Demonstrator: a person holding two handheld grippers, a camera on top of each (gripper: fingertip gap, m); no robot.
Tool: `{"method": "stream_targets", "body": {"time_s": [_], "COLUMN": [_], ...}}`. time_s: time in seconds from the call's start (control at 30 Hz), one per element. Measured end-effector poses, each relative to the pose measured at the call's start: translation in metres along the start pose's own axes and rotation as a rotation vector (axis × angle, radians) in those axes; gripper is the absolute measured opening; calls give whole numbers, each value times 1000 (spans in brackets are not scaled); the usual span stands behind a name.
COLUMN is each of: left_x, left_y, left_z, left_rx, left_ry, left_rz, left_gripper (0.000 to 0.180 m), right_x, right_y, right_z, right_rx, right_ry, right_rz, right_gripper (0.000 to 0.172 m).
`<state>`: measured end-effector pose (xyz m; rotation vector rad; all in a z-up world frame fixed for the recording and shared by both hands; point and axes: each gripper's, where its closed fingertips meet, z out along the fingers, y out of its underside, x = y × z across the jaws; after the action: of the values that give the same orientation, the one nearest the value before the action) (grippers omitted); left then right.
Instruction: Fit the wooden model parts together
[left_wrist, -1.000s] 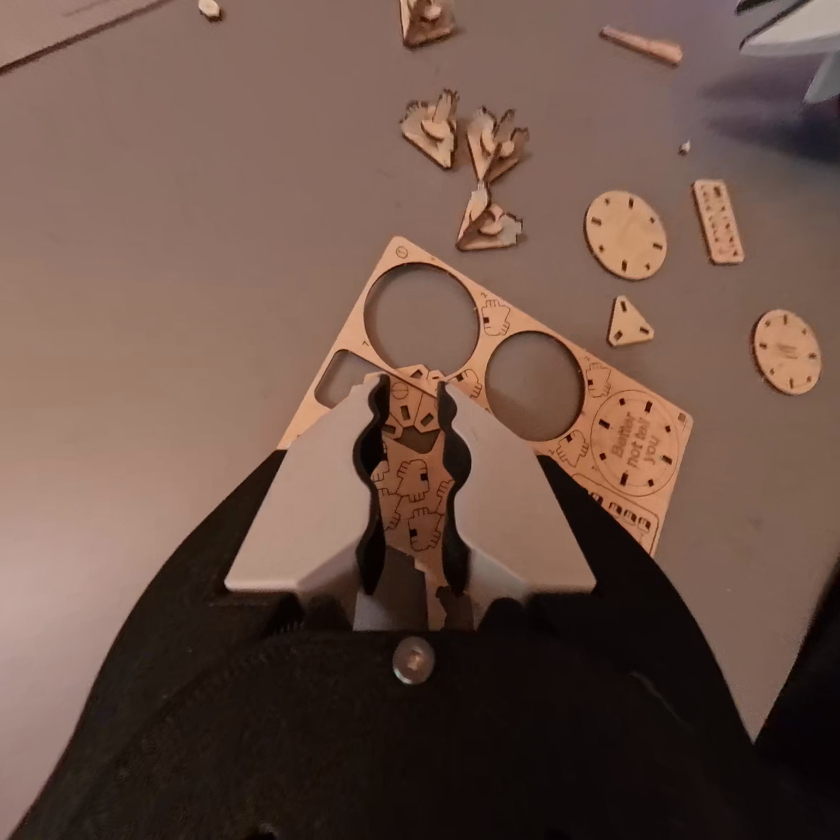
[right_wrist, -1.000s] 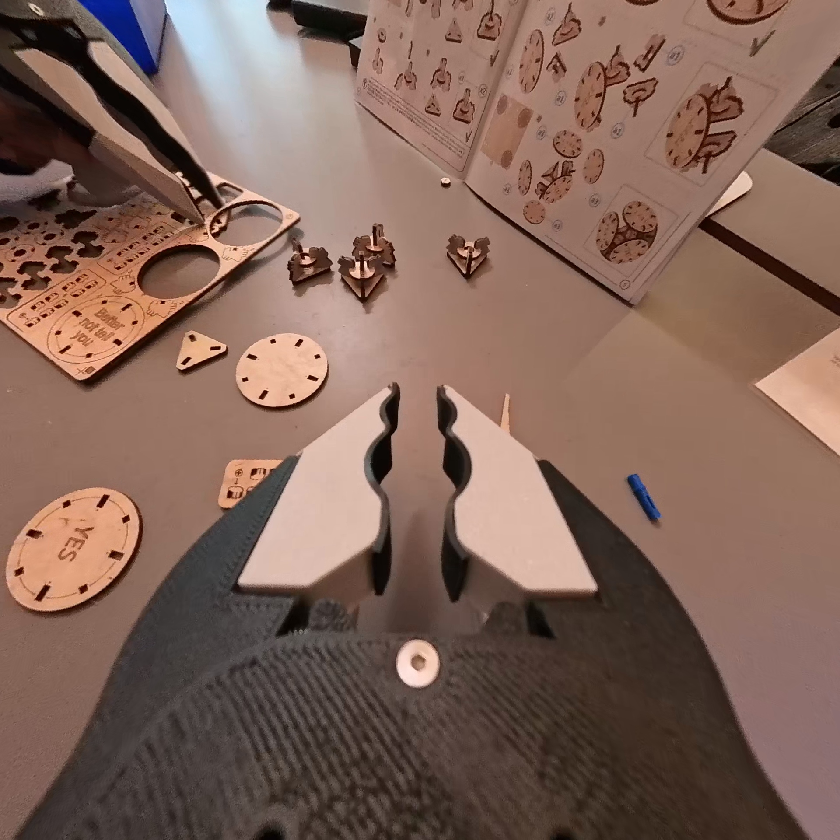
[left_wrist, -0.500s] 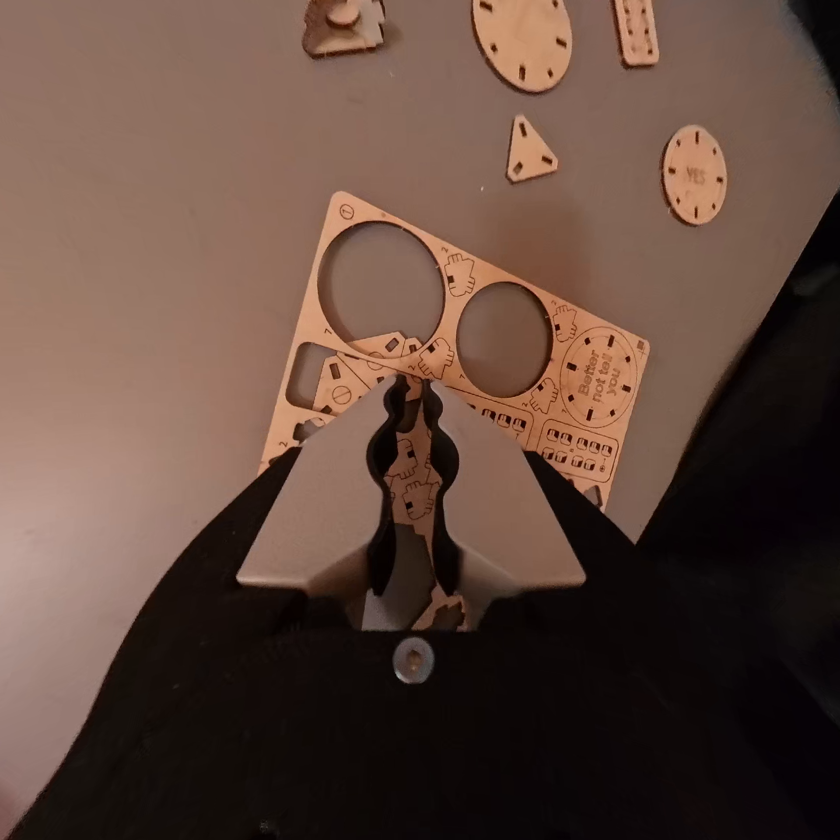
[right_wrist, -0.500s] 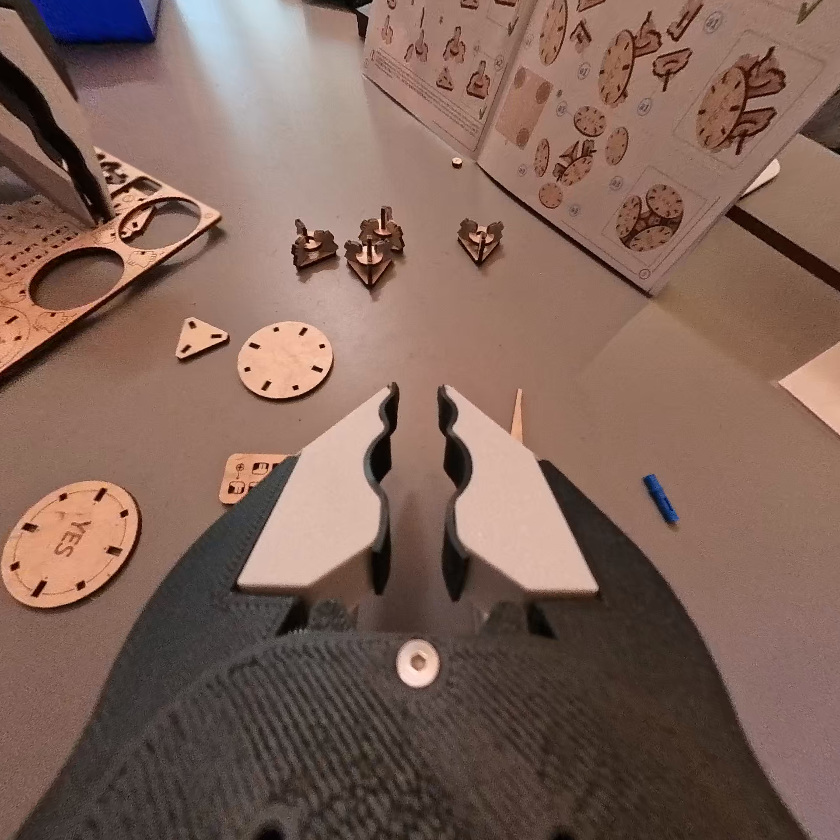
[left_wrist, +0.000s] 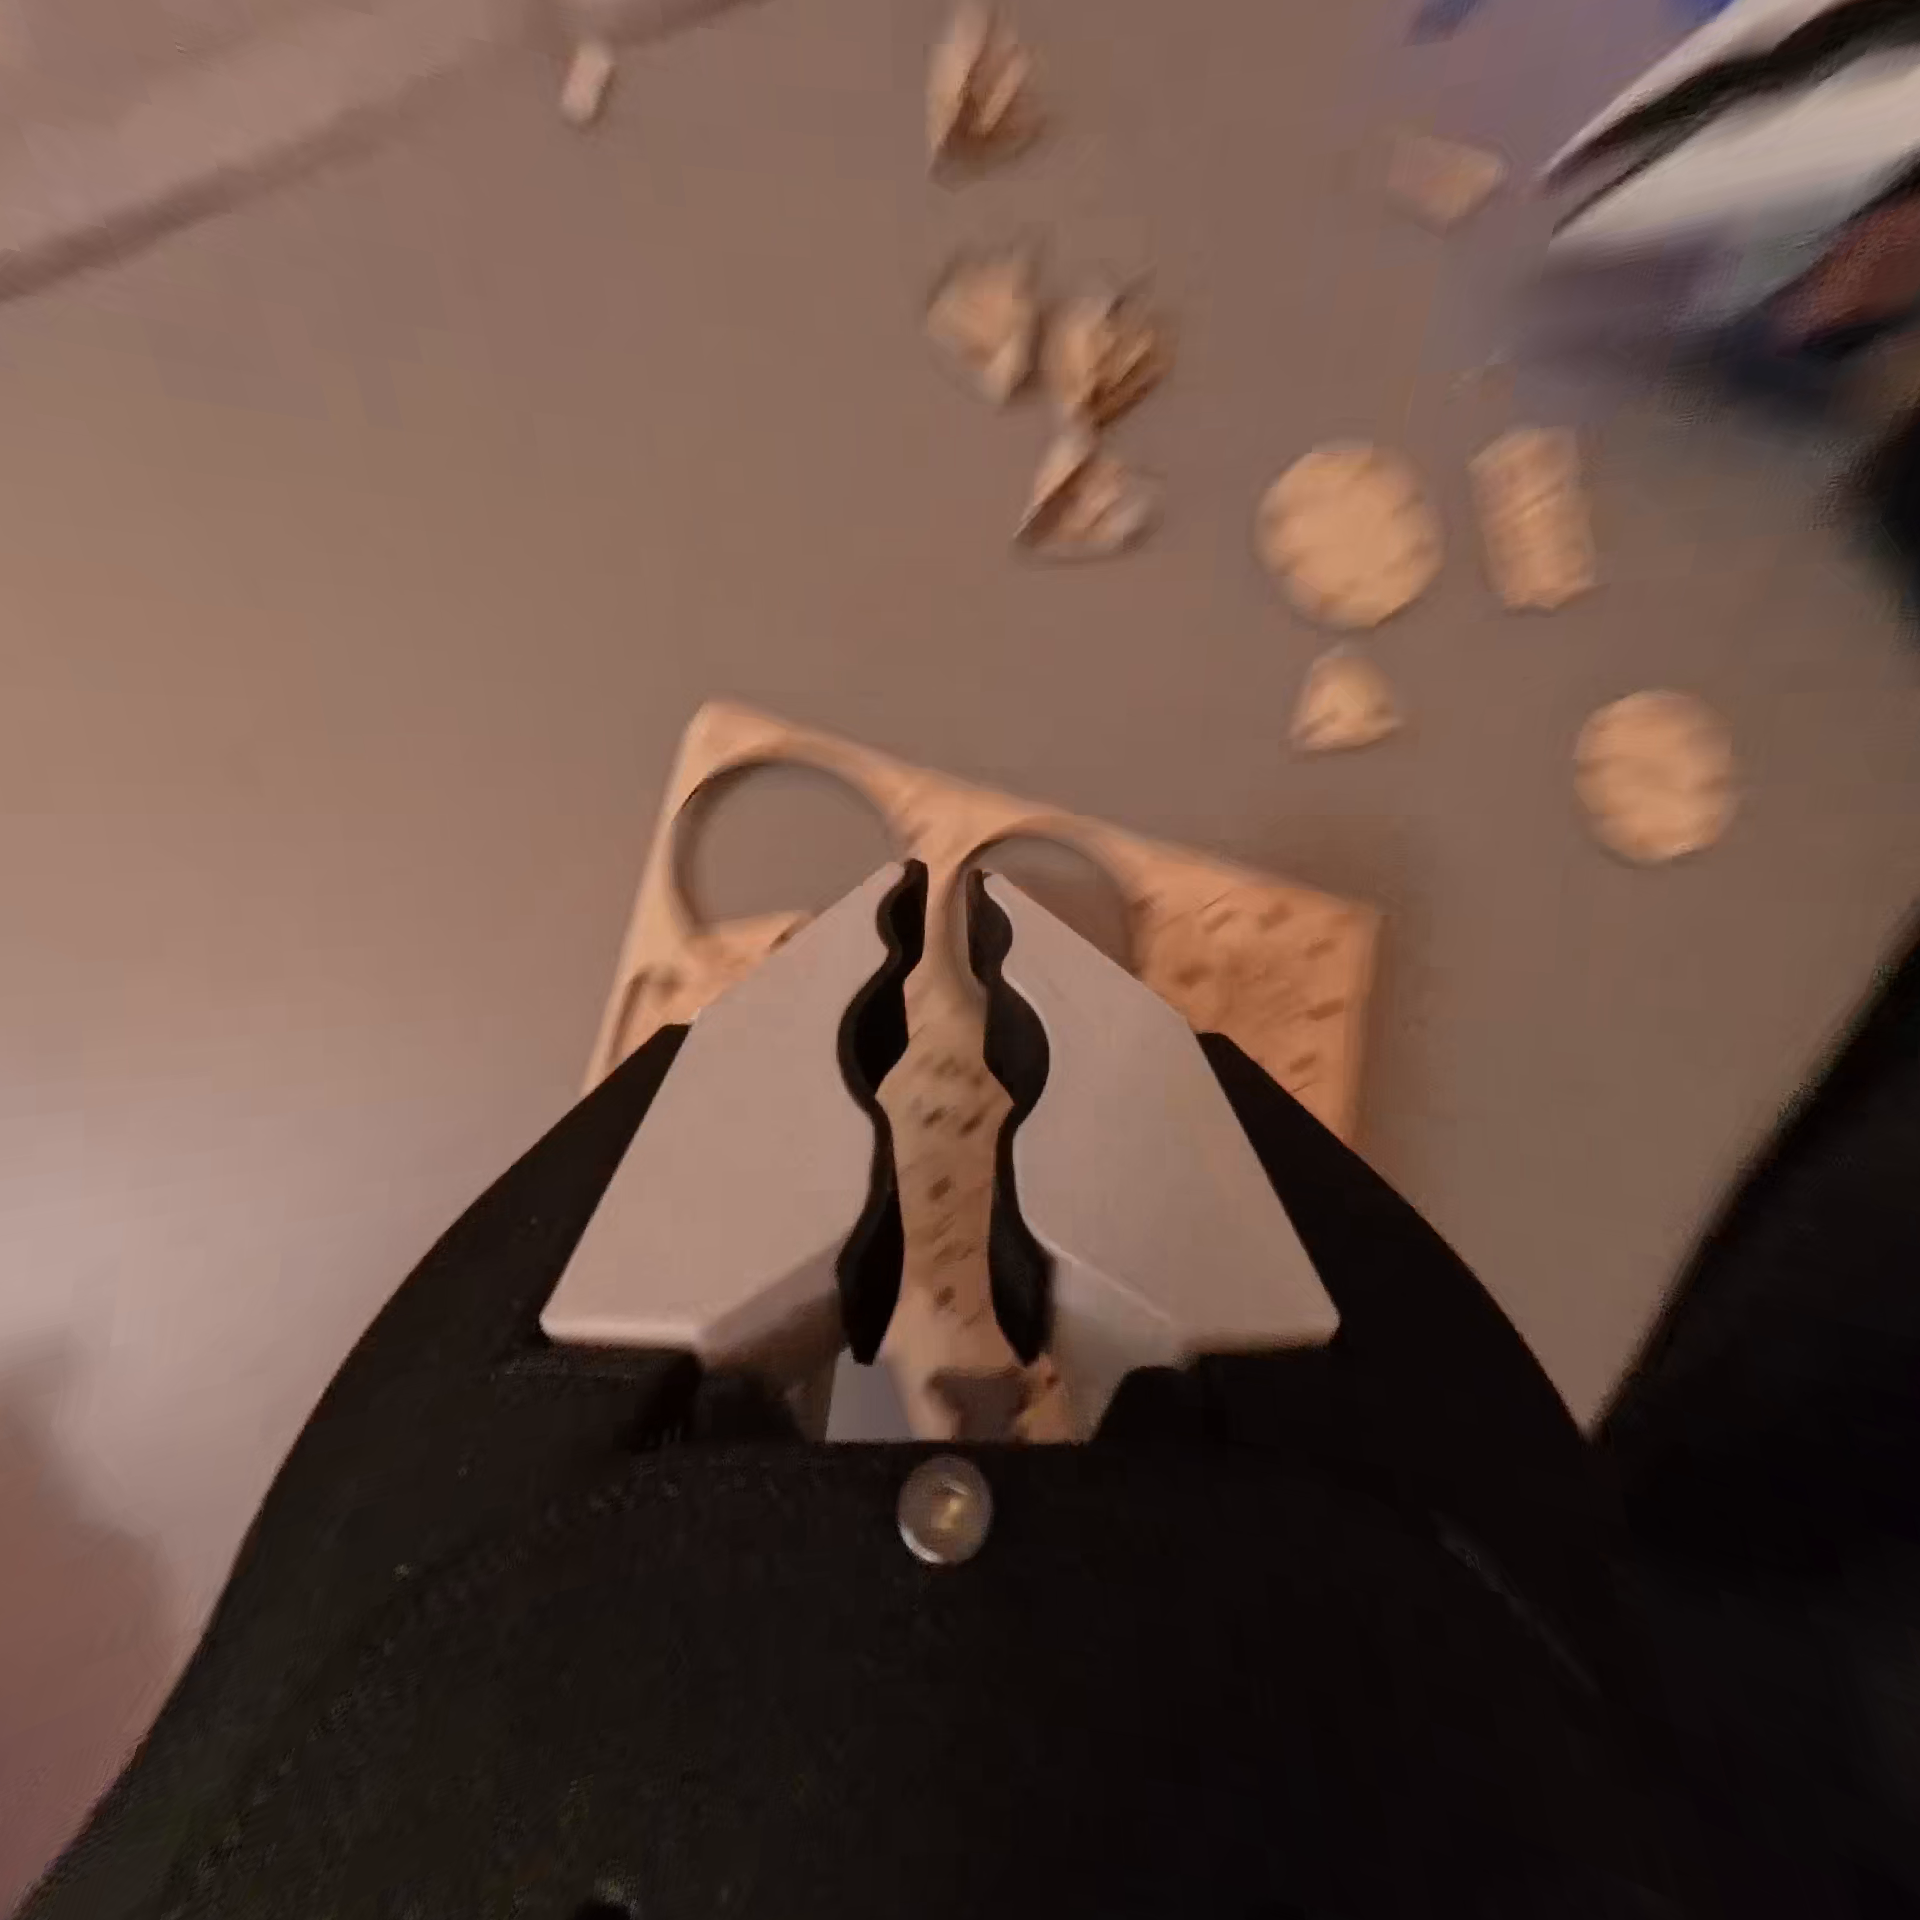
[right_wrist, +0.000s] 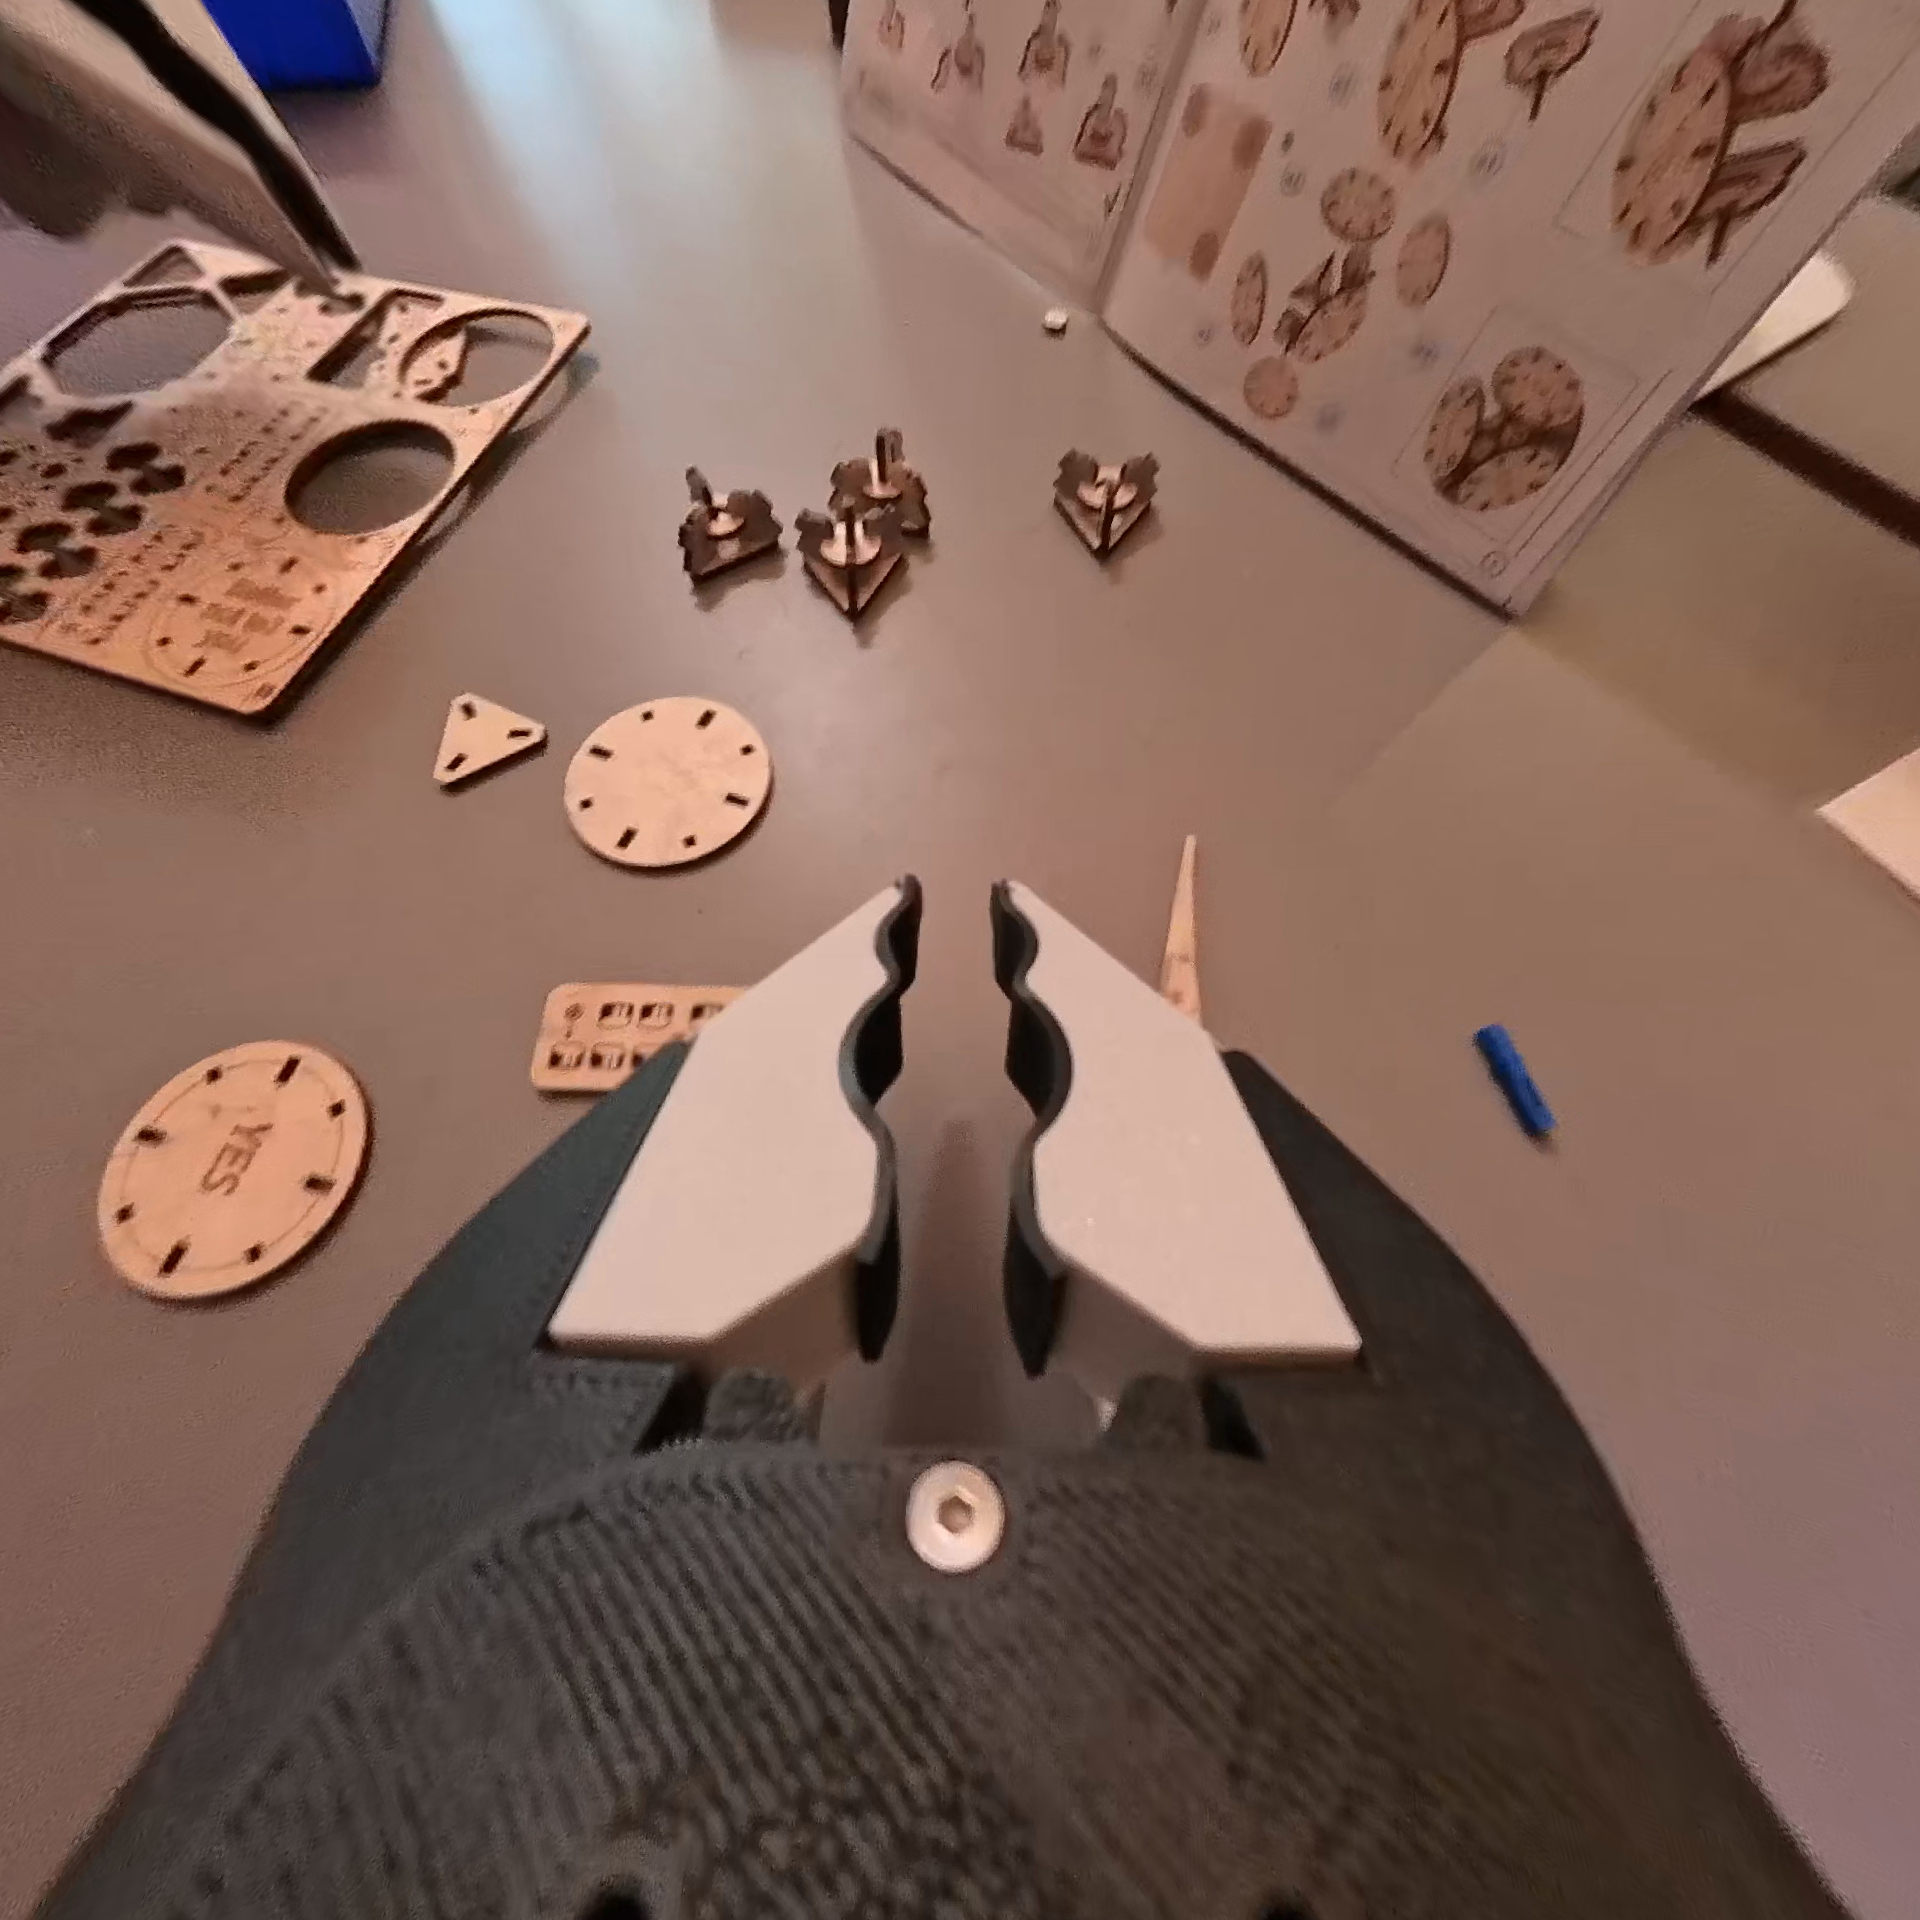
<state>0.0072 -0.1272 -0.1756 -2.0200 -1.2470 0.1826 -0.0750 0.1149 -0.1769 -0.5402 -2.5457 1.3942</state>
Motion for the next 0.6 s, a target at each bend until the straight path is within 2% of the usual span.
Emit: {"method": "stream_targets", "body": {"time_s": [0.1, 0.17, 0.37, 0.47, 0.6], "left_x": [38, 49, 75, 77, 100], "left_y": [-49, -63, -65, -72, -77], "left_z": [-10, -3, 47, 58, 70], "left_rx": [205, 225, 108, 134, 178], "left_ry": [127, 130, 130, 47, 178], "left_rz": [23, 77, 184, 231, 184], "left_gripper": [13, 16, 16, 14, 13], "right_x": [-8, -13, -16, -17, -24], "right_y": [6, 13, 34, 32, 23], "right_z": [0, 4, 16, 20, 22], "right_rx": [-28, -66, -180, -172, -147], "right_ry": [-61, -87, -71, -50, -45], "right_rz": [49, 48, 19, -14, -99], "right_gripper": [16, 16, 15, 3, 2]}}
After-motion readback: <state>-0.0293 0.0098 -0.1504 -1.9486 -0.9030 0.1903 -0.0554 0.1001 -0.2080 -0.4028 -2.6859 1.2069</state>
